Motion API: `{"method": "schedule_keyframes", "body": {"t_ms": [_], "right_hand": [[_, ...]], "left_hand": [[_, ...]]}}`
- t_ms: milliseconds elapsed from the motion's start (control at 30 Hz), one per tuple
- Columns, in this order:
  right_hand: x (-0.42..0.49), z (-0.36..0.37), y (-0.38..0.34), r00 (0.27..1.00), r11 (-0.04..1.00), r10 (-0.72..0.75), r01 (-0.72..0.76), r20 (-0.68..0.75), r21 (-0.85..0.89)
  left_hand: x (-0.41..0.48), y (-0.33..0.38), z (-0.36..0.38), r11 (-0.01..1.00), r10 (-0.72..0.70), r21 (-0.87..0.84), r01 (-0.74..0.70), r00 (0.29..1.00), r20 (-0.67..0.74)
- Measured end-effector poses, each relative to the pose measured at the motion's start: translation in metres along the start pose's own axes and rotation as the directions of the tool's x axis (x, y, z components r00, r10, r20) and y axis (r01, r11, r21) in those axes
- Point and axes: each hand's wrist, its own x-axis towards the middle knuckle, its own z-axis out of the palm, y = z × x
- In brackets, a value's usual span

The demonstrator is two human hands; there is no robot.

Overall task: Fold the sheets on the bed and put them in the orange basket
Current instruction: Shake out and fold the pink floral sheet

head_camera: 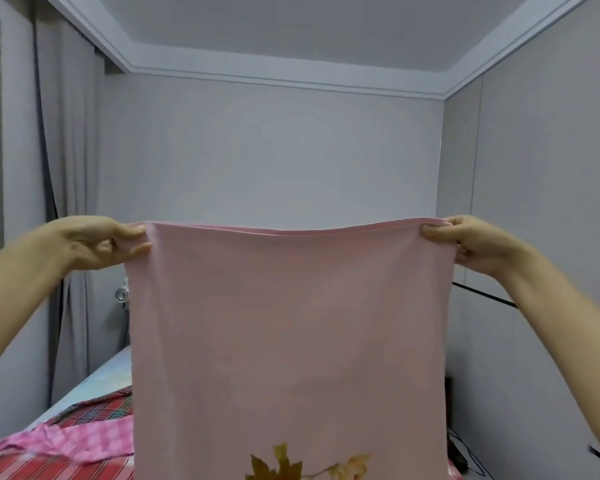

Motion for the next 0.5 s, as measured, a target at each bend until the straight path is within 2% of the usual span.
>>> {"method": "schedule_keyframes", "body": {"t_ms": [67, 100, 167, 200, 233, 267, 300, 333, 367, 400, 433, 467, 500], "right_hand": [[0.013, -0.011, 0.016, 0.993, 0.994, -0.013, 0.001, 0.12, 0.106], [0.021, -0.012, 0.022, 0.99, 0.991, -0.008, -0.011, 0.141, 0.131], [0.043, -0.007, 0.035, 0.991, 0.998, 0.066, -0.068, 0.115, 0.017], [0.055, -0.001, 0.044, 0.991, 0.983, 0.123, -0.115, 0.048, -0.146], [0.07, 0.008, 0.057, 0.986, 0.928, 0.161, -0.162, -0.03, -0.336], [0.085, 0.021, 0.076, 0.977, 0.845, 0.179, -0.211, -0.113, -0.491], [0.099, 0.04, 0.103, 0.964, 0.775, 0.194, -0.263, -0.18, -0.575], [0.108, 0.058, 0.131, 0.949, 0.731, 0.214, -0.312, -0.23, -0.607], [0.114, 0.074, 0.158, 0.93, 0.72, 0.255, -0.365, -0.264, -0.59], [0.124, 0.094, 0.184, 0.916, 0.745, 0.278, -0.396, -0.29, -0.537], [0.129, 0.101, 0.196, 0.907, 0.801, 0.275, -0.4, -0.319, -0.445], [0.143, 0.108, 0.2, 0.904, 0.88, 0.254, -0.363, -0.344, -0.305], [0.157, 0.109, 0.191, 0.895, 0.949, 0.213, -0.285, -0.391, -0.136]], "left_hand": [[0.008, 0.002, 0.004, 0.997, -0.021, -0.069, 0.033, 0.987, 0.158], [0.013, 0.004, 0.005, 0.999, -0.008, -0.048, 0.017, 0.983, 0.181], [0.033, 0.003, 0.01, 0.995, 0.039, 0.086, -0.045, 0.997, 0.062], [0.047, -0.003, 0.012, 0.961, 0.093, 0.264, -0.08, 0.995, -0.038], [0.063, -0.014, 0.015, 0.868, 0.166, 0.489, -0.09, 0.98, -0.113], [0.078, -0.032, 0.019, 0.715, 0.228, 0.696, -0.071, 0.964, -0.136], [0.094, -0.055, 0.02, 0.547, 0.257, 0.837, -0.017, 0.955, -0.148], [0.112, -0.08, 0.022, 0.407, 0.253, 0.913, 0.028, 0.957, -0.142], [0.123, -0.105, 0.026, 0.334, 0.238, 0.941, 0.056, 0.961, -0.142], [0.139, -0.126, 0.023, 0.325, 0.258, 0.944, 0.058, 0.955, -0.148], [0.146, -0.137, 0.025, 0.367, 0.312, 0.93, 0.032, 0.937, -0.155], [0.16, -0.139, 0.022, 0.442, 0.392, 0.897, -0.03, 0.905, -0.164], [0.172, -0.131, 0.022, 0.568, 0.48, 0.812, -0.136, 0.856, -0.192]]}}
